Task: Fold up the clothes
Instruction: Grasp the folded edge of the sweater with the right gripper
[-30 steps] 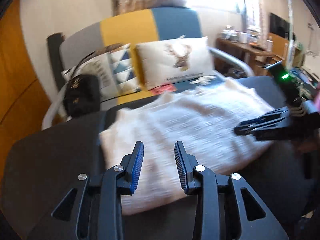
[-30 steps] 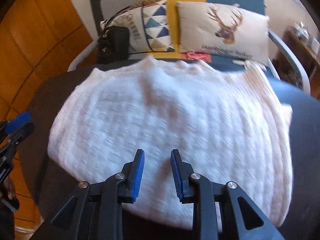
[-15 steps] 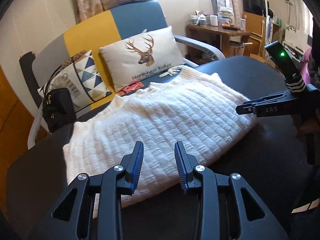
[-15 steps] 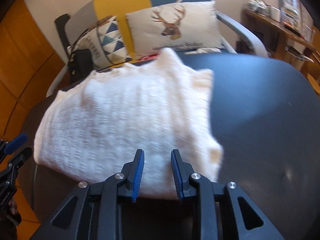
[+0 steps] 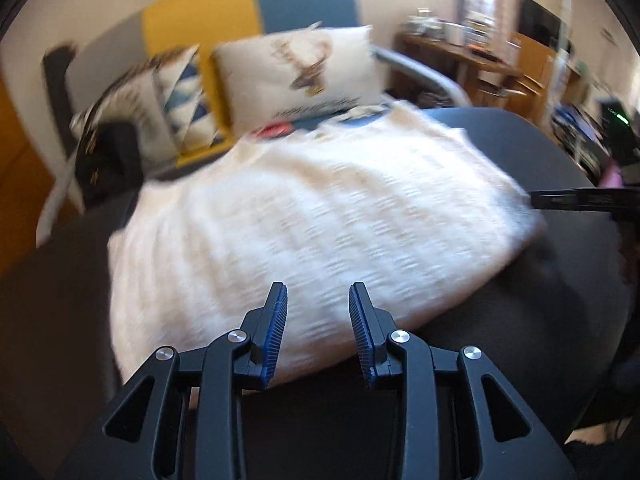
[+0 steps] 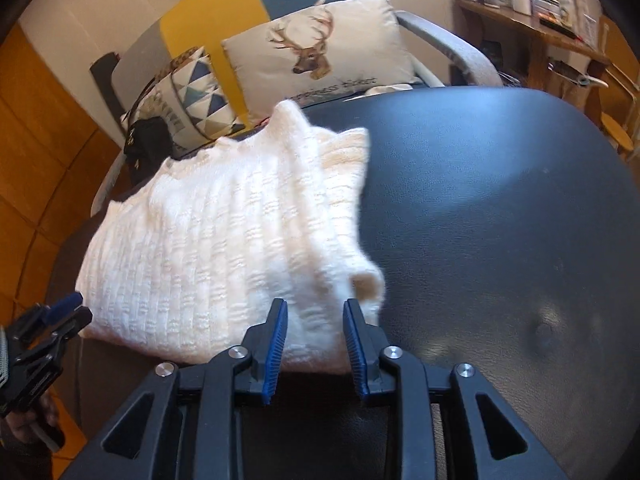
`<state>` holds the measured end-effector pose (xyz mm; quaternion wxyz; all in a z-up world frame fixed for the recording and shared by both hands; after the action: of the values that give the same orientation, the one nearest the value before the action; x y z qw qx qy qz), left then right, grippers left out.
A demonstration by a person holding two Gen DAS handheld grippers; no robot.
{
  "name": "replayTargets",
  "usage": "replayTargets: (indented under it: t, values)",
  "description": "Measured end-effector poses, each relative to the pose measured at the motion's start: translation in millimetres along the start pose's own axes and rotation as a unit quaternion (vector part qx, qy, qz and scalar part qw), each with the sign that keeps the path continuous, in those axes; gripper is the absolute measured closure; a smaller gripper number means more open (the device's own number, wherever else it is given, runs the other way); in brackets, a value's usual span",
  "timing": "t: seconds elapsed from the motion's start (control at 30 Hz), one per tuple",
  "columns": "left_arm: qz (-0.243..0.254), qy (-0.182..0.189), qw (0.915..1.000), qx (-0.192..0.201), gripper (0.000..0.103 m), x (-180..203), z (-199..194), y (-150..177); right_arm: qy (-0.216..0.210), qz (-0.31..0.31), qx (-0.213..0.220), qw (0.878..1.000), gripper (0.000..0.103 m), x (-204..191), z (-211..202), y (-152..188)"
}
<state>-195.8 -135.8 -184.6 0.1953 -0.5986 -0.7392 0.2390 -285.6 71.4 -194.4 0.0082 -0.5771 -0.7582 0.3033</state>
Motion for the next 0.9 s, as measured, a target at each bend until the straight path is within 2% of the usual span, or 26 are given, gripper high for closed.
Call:
replayTargets:
  t: [0.17,0.3,0.53,0.57,0.67,0.77,0.83,0.9]
  values:
    - [-0.068,-0.025,0.9973,-0.013,0.068,-60.7,12.4,15.2,-0.03,0.044,-0.006,0.999,0.072,23.4,-5.1,-0.4]
    - [-0.09,-0.053,0.9942,-0.025,0.068,-92.5,19.6,27.2,-0.091,0.059,-0.01,0.994,0.072,26.4,-0.3,-1.5]
    - [-0.088,-0.063,0.9936,-0.033,0.068,-101.3,25.7,36.7,-0.133,0.031,-0.038,0.99,0.072,17.3,17.2,-3.2]
    - [-0.085,-0.065,0.9937,-0.034,0.068,-100.5,25.8,36.7,-0.133,0.015,-0.038,0.99,0.072,12.8,16.7,-3.1]
    - [-0.077,-0.066,0.9942,-0.036,0.068,-98.1,27.7,35.7,-0.125,-0.028,-0.046,0.991,0.084,0.1,14.9,-1.3]
    - [-0.072,-0.067,0.9945,-0.037,0.068,-98.8,30.6,34.5,-0.127,-0.051,-0.043,0.99,0.092,-7.8,4.9,-3.0]
    - [-0.072,-0.066,0.9945,-0.036,0.068,-99.7,31.4,34.5,-0.138,-0.056,-0.037,0.988,0.092,-9.9,-1.6,-2.6]
    - [-0.075,-0.066,0.9944,-0.035,0.068,-100.0,31.8,34.3,-0.103,-0.067,-0.066,0.99,0.092,0.0,11.5,8.5]
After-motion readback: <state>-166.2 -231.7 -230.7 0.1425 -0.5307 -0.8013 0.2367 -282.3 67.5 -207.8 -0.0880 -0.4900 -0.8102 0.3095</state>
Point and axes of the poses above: each gripper's, at about its wrist camera, not at the fingertips, and z roughly the way its jaws point, x to its right, y to its underside, the point moved 10 cm from there along z, roughly the way its jaws point, and after that the axes turned 4 degrees about -z, right-handed, at the moved point
